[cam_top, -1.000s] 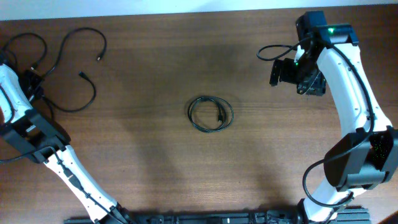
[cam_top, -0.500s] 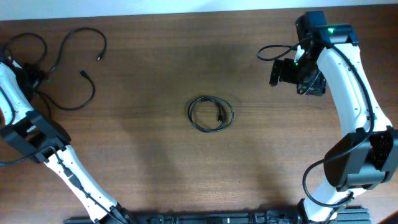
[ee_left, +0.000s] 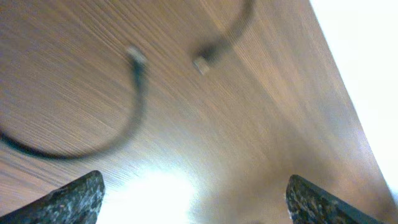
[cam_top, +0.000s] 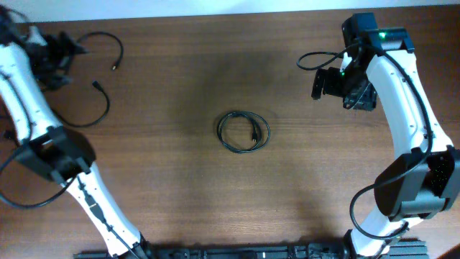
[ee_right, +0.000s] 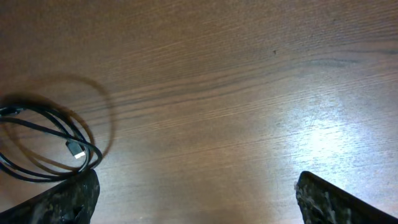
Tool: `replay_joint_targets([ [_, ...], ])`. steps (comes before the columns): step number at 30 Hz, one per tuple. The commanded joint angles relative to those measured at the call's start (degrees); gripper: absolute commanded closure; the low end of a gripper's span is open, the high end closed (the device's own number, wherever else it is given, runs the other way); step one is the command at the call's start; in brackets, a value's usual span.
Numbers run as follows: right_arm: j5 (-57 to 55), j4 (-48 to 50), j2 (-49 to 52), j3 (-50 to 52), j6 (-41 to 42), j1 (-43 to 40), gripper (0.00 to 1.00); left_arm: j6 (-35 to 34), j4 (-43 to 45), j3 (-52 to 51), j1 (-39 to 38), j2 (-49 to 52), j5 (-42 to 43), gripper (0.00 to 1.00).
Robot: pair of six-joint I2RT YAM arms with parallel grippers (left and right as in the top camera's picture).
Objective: Untangle cables
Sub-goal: 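Reach the left gripper to the center coil and grasp a loop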
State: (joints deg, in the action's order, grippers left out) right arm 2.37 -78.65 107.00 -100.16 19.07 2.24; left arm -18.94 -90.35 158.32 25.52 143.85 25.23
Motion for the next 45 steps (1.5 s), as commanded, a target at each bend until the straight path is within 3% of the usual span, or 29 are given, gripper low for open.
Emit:
replay_joint_targets([
  [1,-0.7,0.0,-0.5,0.0,-0.2,0.0,0.02,11.0,-3.3,0.6,-10.7,-1.4,5.2,0.06],
  [4,-0.7,0.0,-0.5,0.0,-0.2,0.0,0.01,13.9,-6.4,-1.4,-21.0,-1.4,-1.1,0.03],
  [7,-0.7,0.0,-0.5,0.0,-0.2,0.0,0.02,26.0,-6.4,-5.5,-30.8,-1.4,-3.7,0.01],
  [9,-0.7,0.0,-0.5,0.0,-0.2,0.0,0.02,26.3,-6.2,-8.9,-35.8,-1.4,-11.3,0.01],
  [21,-0.7,0.0,-0.5,0.0,-0.2,0.0,0.02,36.5,0.0,-29.1,-49.0,-1.4,-10.9,0.01],
  [25,-0.7,0.0,-0.5,0.0,-0.2,0.0,0.01,35.6,3.3,-30.7,-49.5,-1.4,-11.9,0.02],
  [29,-0.7,0.0,-0.5,0.0,-0.2,0.0,0.02,32.2,4.2,-30.8,-49.5,-1.4,-16.3,0.28],
  [36,-0.7,0.0,-0.5,0.0,-0.2,0.0,0.02,31.6,5.0,-33.9,-49.5,-1.3,-16.3,0.46],
  [37,-0.7,0.0,-0.5,0.0,-0.2,0.0,0.01,31.0,5.4,-34.5,-49.5,-1.3,-16.3,0.64],
  [38,-0.7,0.0,-0.5,0.0,-0.2,0.0,0.02,30.4,5.5,-34.6,-49.5,-1.3,-16.3,0.76],
  [41,-0.7,0.0,-0.5,0.0,-0.2,0.0,0.01,30.1,5.5,-34.6,-49.5,-1.3,-16.3,0.98],
  [45,-0.7,0.0,-0.5,0.0,-0.2,0.0,0.01,25.6,1.7,-33.1,-49.4,-1.4,-16.3,1.0],
])
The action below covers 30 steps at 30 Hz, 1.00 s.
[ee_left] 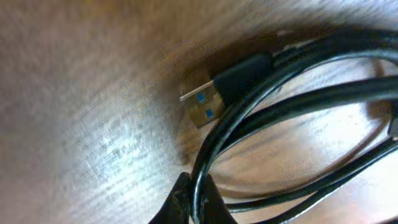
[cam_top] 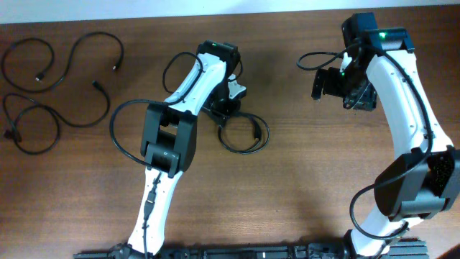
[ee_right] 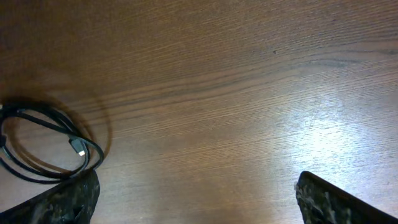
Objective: Untangle cables
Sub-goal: 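Reach the left gripper to the center coil and grasp a loop, then drag the grasped coil leftward with the left gripper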
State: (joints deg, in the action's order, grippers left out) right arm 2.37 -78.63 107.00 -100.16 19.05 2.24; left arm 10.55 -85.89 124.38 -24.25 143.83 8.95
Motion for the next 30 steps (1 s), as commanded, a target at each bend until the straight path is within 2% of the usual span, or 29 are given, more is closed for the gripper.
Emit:
replay_joint_targets([
  [1,-0.7,0.0,-0.5,0.0,-0.2,0.0,0.01,-4.0,-4.9,2.6,0.7,-1.6,0.2,1.0],
  [6,-0.7,0.0,-0.5,0.0,-0.2,0.0,0.02,-12.8,-8.1,12.9,4.7,-9.4,0.4,1.0],
  [11,-0.7,0.0,-0.5,0.0,-0.2,0.0,0.01,-16.6,-8.6,14.5,10.5,-22.1,1.3,1.0],
  [17,-0.7,0.0,-0.5,0.0,-0.2,0.0,0.02,-31.2,-9.6,14.5,24.5,-35.6,1.1,1.0],
  [20,-0.7,0.0,-0.5,0.0,-0.2,0.0,0.01,-37.8,-10.8,14.5,35.4,-41.0,-0.7,1.0],
  [30,-0.7,0.0,-0.5,0.0,-0.2,0.0,0.02,-38.0,-10.8,14.5,63.0,-46.5,-0.9,1.0],
])
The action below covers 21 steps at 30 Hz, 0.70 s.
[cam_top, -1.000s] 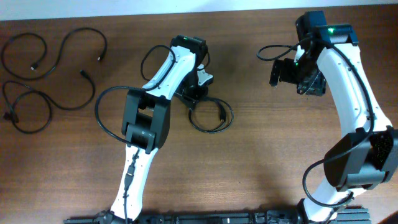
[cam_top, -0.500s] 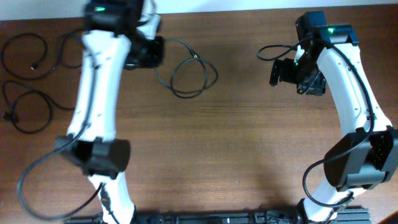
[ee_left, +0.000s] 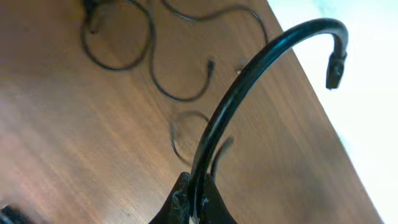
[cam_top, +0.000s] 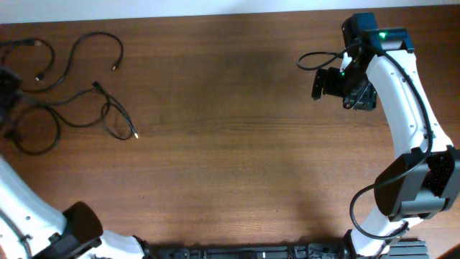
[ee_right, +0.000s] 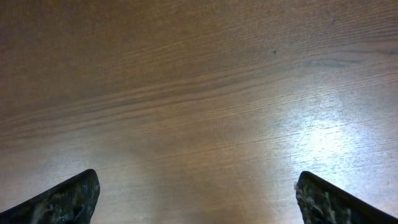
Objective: Untangle cables
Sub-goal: 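Drag the grasped coil leftward with the left gripper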
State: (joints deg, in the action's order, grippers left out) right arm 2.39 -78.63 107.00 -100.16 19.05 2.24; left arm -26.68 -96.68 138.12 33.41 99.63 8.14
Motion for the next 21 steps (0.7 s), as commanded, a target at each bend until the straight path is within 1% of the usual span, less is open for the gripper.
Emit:
replay_joint_targets([
  [1,-0.7,0.0,-0.5,0.0,-0.2,0.0,0.02,-0.7,0.0,0.7,7.9,-2.3,-0.1,1.0],
  [5,-0.7,0.0,-0.5,0.0,-0.2,0.0,0.01,-0.7,0.0,0.7,15.3,-2.3,-0.5,1.0],
  [7,-0.7,0.0,-0.5,0.0,-0.2,0.0,0.02,-1.1,0.0,0.7,17.6,-2.3,-1.0,1.0],
  [9,-0.7,0.0,-0.5,0.0,-0.2,0.0,0.02,-3.6,0.0,0.7,18.6,-2.3,-4.6,1.0],
  [12,-0.7,0.0,-0.5,0.0,-0.2,0.0,0.02,-11.6,0.0,-0.1,19.4,-2.3,-15.0,1.0],
  [15,-0.7,0.0,-0.5,0.0,-0.2,0.0,0.01,-16.5,0.0,-2.5,19.6,-2.3,-18.6,1.0],
  [17,-0.7,0.0,-0.5,0.0,-0.2,0.0,0.02,-21.9,0.0,-6.3,20.3,-2.3,-25.6,1.0],
  [18,-0.7,0.0,-0.5,0.0,-0.2,0.0,0.01,-24.8,0.0,-8.2,21.3,-2.3,-27.1,1.0],
  [20,-0.7,0.0,-0.5,0.0,-0.2,0.0,0.02,-28.1,0.0,-10.2,22.9,-2.3,-28.2,1.0],
  [21,-0.7,0.0,-0.5,0.0,-0.2,0.0,0.01,-30.3,0.0,-11.1,24.3,-2.3,-30.5,1.0],
])
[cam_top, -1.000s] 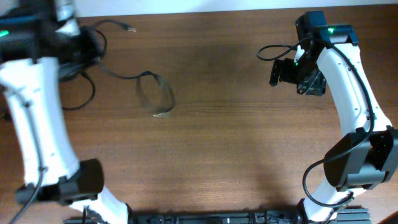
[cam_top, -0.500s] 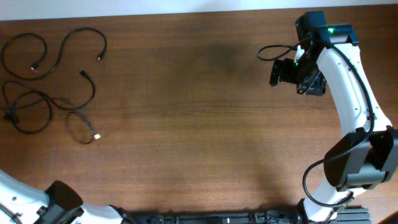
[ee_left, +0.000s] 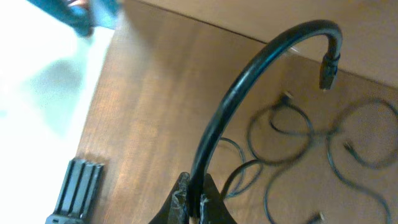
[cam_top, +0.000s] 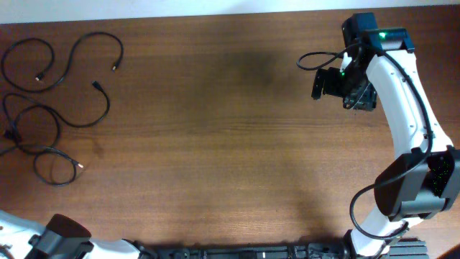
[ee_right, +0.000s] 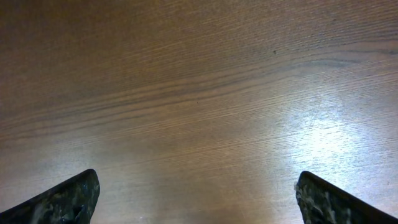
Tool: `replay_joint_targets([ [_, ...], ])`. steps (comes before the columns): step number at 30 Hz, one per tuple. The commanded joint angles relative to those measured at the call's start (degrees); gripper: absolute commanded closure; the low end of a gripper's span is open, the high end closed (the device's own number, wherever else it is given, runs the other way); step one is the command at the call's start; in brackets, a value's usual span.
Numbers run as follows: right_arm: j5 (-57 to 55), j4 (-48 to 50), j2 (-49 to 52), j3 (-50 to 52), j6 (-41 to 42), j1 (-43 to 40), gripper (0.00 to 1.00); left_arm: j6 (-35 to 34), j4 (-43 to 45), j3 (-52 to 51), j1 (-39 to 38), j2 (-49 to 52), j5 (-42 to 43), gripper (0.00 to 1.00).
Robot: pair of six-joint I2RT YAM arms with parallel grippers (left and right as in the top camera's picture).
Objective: Untangle cables
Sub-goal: 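Drag the grasped coil leftward with the left gripper, then lay the cable loop down at the lower left with the left gripper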
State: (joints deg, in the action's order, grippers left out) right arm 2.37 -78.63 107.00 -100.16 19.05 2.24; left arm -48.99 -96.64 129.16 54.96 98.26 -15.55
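Several thin black cables (cam_top: 65, 68) lie spread along the table's left side, among them a large loop (cam_top: 32, 129) and a small coil (cam_top: 54, 169). My left gripper (ee_left: 198, 208) is shut on a thicker black cable (ee_left: 249, 93), which arches up from the jaws to a plug (ee_left: 328, 65). It hangs above the spread cables (ee_left: 292, 124); the overhead view does not show this gripper. My right gripper (ee_right: 196, 196) is open over bare wood at the back right (cam_top: 327, 83), with nothing between its fingers.
The table's left edge (ee_left: 99, 106) runs under the left gripper, with pale floor beyond it. A black ribbed block (ee_left: 73, 190) lies off the table there. The right arm's own wire loop (cam_top: 316, 61) sticks out beside its wrist.
The left arm has left the overhead view's left edge. The strand that reached toward the table's middle now lies as a small coil near the front left. The right arm has not moved.
A coiled cable lay in the table's middle while my left gripper was open over the far-left cables. Then the left gripper was shut on that coil. Then the middle was bare, with the cable strung out at the left, and now it is gathered there.
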Motion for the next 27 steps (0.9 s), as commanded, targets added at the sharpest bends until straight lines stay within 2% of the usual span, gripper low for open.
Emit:
replay_joint_targets([
  [1,-0.7,0.0,-0.5,0.0,-0.2,0.0,0.02,-9.5,0.1,-2.5,3.9,-0.9,-9.0,1.0],
  [4,-0.7,0.0,-0.5,0.0,-0.2,0.0,0.02,-11.9,0.7,-2.5,6.8,-0.7,-10.1,1.0],
  [12,-0.7,0.0,-0.5,0.0,-0.2,0.0,0.02,-11.8,-0.1,-3.2,6.8,5.6,-9.1,1.0],
  [17,-0.7,0.0,-0.5,0.0,-0.2,0.0,0.01,-11.8,1.3,-9.9,6.8,7.8,-5.0,0.98],
  [23,-0.7,0.0,-0.5,0.0,-0.2,0.0,0.01,-11.8,11.7,-25.8,6.8,7.9,1.7,0.94],
  [27,-0.7,0.0,-0.5,0.0,-0.2,0.0,0.01,-2.3,25.6,-39.7,6.8,7.9,13.2,0.96],
])
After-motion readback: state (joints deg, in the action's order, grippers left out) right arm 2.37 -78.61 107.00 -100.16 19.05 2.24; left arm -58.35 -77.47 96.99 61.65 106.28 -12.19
